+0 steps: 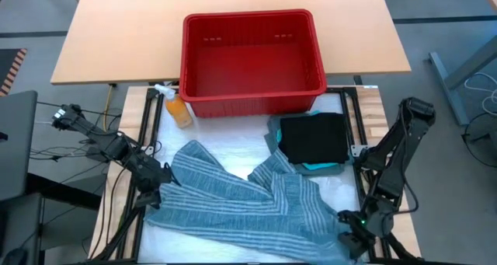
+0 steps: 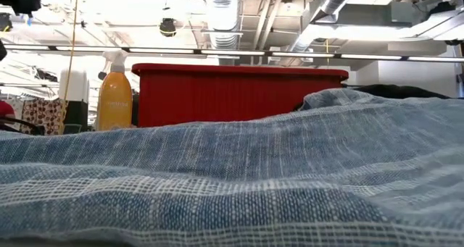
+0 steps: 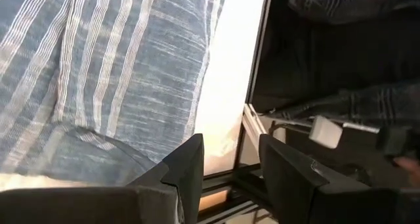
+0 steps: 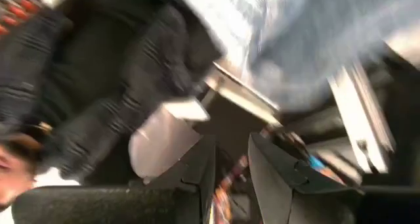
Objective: Fold Laundry from Bin
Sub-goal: Fold the blue patterned polo
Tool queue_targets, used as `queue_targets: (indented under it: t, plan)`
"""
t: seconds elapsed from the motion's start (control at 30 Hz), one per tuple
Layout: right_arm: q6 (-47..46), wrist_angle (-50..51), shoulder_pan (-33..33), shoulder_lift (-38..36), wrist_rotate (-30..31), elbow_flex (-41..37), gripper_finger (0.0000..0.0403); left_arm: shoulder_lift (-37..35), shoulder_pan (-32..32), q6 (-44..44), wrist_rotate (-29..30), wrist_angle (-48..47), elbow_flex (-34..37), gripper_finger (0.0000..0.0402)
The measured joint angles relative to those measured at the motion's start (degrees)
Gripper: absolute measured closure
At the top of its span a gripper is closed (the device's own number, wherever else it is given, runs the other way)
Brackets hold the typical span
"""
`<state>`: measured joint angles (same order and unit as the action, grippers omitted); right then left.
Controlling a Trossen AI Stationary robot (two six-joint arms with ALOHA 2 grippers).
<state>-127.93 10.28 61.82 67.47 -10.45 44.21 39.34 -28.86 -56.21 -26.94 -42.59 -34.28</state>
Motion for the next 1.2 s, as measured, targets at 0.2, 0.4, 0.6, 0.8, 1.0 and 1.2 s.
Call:
queue_targets:
  t: [0.2, 0.4, 0.6, 0.8, 1.0, 1.2]
  plan:
    - [-1.23, 0.44, -0.43, -0.05, -4.45, 0.00, 0.0285, -0.01, 0.12, 6.43, 2.67, 0.03, 0.00, 0.0266]
    - [9.28, 6.45, -5.59, -0.78, -2.11, 0.00, 0.0285, 0.79, 3.50, 15.19, 14.98, 8.42, 0.00, 0.0266]
    - [32.26, 16.64, -18.57, -2.42, 13.77, 0.00, 0.0285, 4.46, 11.40, 29.65, 24.24, 21.35, -0.08, 0.0266]
    - [63.68, -4.76, -34.62, 2.19, 23.72, 0.17, 0.0285, 15.44, 21.62, 36.95, 21.87, 23.11, -0.09, 0.0266]
    - [77.14, 5.18, -46.46, 14.28, 19.11, 10.65, 0.0301, 22.73, 28.16, 41.13, 17.56, 22.87, -2.13, 0.0266]
    - [94.85, 26.77, -52.61, 28.03, 18.46, 32.47, 0.0305, 24.48, 30.38, 42.51, 12.64, 22.58, -2.49, 0.0266]
